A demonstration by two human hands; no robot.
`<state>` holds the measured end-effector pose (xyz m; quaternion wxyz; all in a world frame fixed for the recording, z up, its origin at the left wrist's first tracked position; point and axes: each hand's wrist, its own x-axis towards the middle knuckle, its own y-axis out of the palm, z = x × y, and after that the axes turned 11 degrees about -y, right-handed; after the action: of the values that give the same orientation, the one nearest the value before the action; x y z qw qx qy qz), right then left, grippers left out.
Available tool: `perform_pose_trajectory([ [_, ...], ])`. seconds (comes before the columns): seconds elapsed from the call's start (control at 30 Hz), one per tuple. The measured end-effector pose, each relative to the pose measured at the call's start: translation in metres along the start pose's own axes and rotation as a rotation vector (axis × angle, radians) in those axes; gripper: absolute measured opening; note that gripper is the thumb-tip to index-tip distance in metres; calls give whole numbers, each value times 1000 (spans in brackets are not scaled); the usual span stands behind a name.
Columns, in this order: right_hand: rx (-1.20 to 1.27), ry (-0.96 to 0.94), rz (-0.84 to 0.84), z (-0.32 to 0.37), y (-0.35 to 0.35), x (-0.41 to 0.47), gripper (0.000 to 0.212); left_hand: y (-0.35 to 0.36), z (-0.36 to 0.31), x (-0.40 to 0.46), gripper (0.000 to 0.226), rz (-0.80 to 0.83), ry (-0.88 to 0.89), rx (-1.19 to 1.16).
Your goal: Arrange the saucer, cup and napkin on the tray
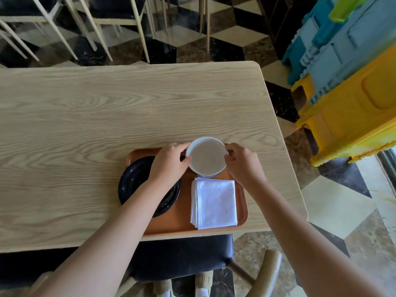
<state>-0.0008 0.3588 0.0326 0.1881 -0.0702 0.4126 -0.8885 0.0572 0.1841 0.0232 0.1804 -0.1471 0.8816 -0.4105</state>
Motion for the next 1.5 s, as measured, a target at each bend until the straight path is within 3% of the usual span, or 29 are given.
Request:
perform_pose_trajectory([
  [0.3,21,10,-14,-4,-1,-10,32,2,3,-15,48,-69,38,20],
  [0.43,-172,-214,-82,-27,-4,-57,30,12,16,-63,38,-269,314,49],
  [0.53,-355,-482,69,-57,8,-95,47,42,29,-104,40,-112,549,243],
  [0.63,-441,-528,213,-72,20,-111,52,67,36,-116,47,12,498,375],
  [0.77,-424,-515,221,-73,29,-110,49,77,42,-117,48,62,432,441],
  [1.33,-482,-552,192,-58,45,-113,47,66,52,-126,38,-18,390,490],
  [1.5,-523,-561,183,-55,44,-113,47,62,47,-126,51,73,355,524],
])
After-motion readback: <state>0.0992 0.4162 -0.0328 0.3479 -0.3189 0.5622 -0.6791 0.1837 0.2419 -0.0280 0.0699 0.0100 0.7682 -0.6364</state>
